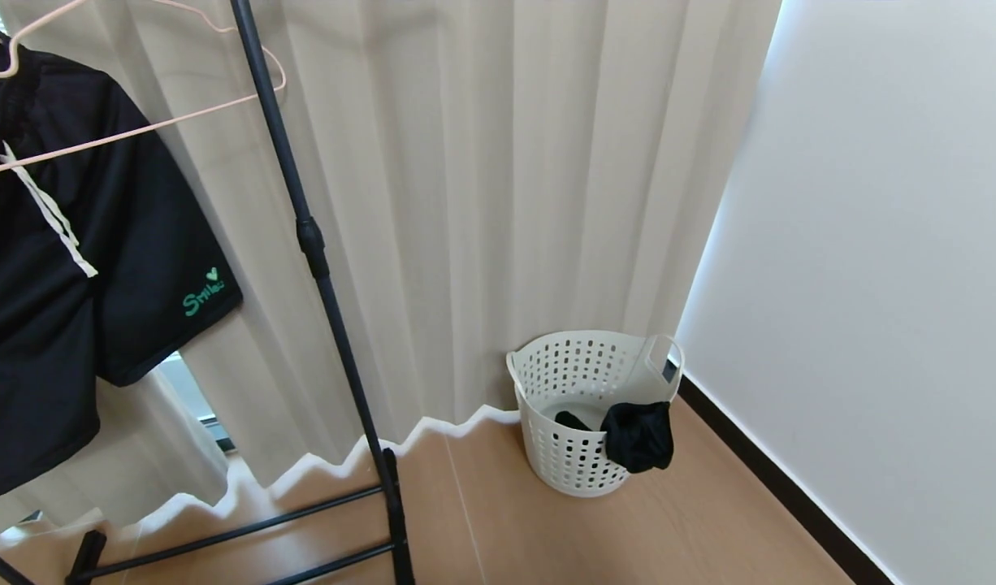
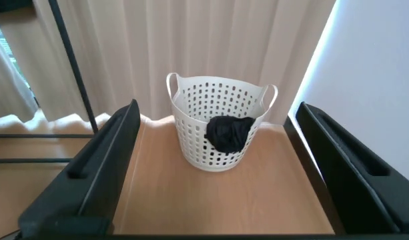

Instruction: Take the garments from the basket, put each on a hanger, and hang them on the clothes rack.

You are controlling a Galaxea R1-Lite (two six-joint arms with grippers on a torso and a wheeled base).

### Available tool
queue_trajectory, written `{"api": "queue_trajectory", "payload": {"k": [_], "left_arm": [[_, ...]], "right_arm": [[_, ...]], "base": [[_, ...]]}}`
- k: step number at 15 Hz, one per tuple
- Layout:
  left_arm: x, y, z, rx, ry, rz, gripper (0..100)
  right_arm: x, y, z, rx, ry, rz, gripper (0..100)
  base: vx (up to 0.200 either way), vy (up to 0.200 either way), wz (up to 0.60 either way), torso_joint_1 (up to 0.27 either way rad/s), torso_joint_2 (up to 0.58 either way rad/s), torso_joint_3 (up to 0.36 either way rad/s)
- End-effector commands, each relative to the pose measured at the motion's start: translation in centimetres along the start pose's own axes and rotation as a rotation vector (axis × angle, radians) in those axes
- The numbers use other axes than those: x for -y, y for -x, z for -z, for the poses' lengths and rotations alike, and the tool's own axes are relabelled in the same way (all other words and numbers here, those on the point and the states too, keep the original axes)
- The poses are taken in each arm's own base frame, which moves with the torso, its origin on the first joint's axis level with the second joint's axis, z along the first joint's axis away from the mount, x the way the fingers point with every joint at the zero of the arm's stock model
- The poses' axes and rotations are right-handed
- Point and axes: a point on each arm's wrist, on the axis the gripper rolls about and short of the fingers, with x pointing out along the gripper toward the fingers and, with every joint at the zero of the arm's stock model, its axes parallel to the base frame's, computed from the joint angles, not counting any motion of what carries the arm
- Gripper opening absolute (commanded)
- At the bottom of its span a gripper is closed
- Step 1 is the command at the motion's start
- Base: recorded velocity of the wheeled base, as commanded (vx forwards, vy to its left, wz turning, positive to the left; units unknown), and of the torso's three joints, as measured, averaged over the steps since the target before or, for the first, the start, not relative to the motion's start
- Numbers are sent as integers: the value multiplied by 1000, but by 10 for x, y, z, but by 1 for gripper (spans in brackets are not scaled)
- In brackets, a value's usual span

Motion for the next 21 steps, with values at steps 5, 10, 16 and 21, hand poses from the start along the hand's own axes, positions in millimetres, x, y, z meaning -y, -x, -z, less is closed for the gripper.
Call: {"api": "queue_trajectory", "payload": {"k": [5,10,16,21], "left_arm": [[0,0,0,1,0,-1,100],[0,0,0,2,-1,-1,100],[0,0,0,2,-1,-1,100],[0,0,0,2,-1,-1,100]], "right_arm": [[0,0,0,-1,0,-1,100],[0,0,0,-1,0,-1,100],[0,0,0,-1,0,-1,100],[0,0,0,0,0,-1,100]], "base": [[200,0,0,-2,1,2],[80,-200,0,9,4,2],[0,0,0,0,0,0],[0,0,0,0,0,0]]}}
